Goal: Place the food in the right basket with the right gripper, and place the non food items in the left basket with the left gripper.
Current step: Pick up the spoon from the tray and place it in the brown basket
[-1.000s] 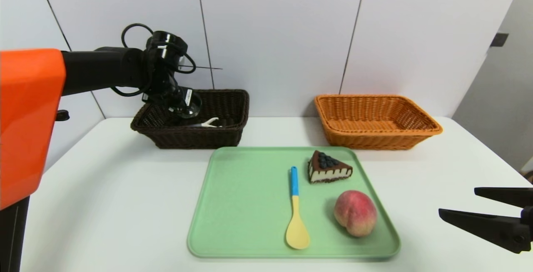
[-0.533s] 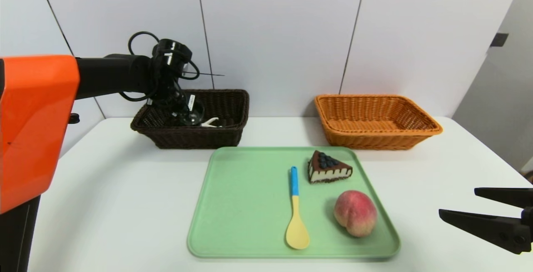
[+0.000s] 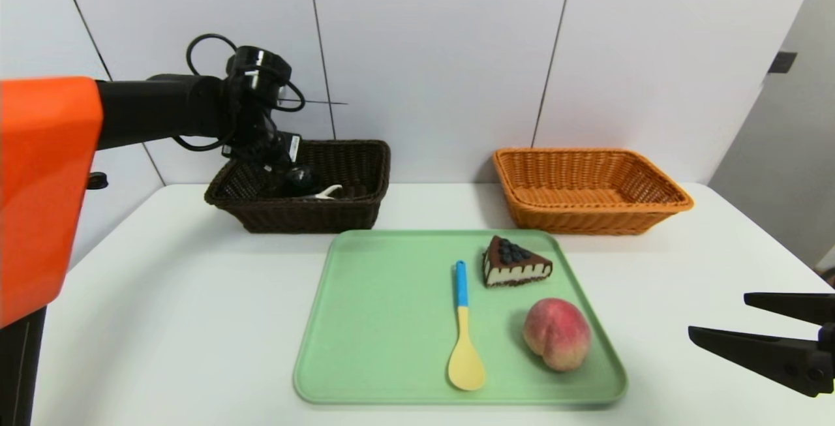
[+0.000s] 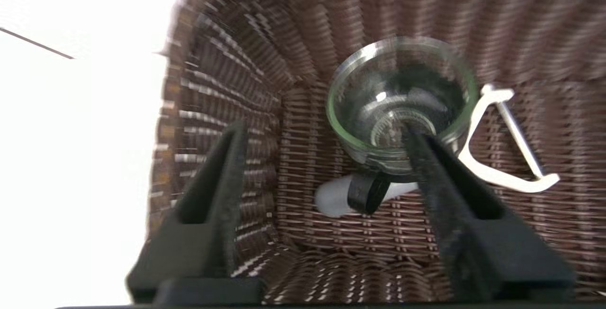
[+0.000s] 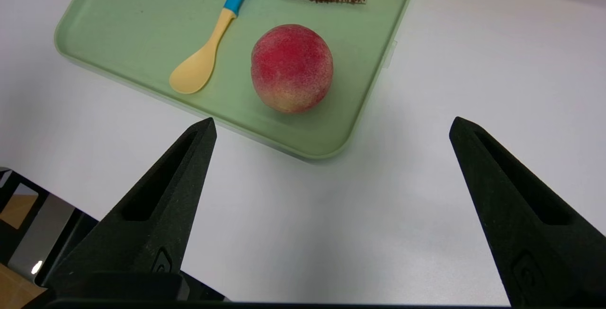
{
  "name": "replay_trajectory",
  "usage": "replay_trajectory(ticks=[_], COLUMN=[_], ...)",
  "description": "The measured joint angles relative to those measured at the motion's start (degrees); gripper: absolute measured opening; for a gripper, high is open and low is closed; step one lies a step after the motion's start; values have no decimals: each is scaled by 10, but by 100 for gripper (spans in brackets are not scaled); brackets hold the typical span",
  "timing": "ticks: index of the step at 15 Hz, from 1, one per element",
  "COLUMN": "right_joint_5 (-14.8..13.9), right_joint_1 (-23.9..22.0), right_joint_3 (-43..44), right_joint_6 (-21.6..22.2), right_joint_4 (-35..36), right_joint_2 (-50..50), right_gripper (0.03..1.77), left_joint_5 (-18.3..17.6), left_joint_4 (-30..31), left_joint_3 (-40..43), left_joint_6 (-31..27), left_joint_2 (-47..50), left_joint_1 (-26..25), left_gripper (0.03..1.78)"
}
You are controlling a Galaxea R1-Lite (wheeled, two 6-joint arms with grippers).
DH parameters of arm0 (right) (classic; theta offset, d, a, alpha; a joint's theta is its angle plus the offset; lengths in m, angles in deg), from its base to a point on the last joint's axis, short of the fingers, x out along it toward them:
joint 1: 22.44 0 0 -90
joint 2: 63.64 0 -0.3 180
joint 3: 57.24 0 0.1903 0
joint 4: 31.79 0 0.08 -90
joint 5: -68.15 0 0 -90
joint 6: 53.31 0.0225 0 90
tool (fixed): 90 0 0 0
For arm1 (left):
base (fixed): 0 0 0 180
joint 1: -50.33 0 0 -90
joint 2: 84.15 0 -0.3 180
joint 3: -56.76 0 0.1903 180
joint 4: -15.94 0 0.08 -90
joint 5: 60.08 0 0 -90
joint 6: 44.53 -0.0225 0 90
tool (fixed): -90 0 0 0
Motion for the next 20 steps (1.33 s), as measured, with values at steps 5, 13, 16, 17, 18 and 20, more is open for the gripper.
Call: replay_trajectory(ticks=[5,13,16,17,18,20], right_joint_5=[-1,0,1,1,1,0], right_joint_1=[0,0,0,0,0,0], right_joint_3=[-3,-3,-4,-5,-6,-6], right_joint_6=[0,0,0,0,0,0], right_joint_4=[-1,0,0,0,0,0], right_joint_2=[-7,-11,-10,-9,-9,-8], right_gripper=[170,170,170,170,170,170], left_joint_5=[-26,-89,-89,-88,-87,-85], left_joint_4=[2,-121,-167,-179,-187,-201], left_joint_3=[0,4,7,8,9,11], left_joint_6=[1,139,225,252,279,323], left_joint_2=[72,168,176,173,167,150], left_joint_1=[-1,168,261,292,319,355], left_gripper=[144,161,164,165,166,167])
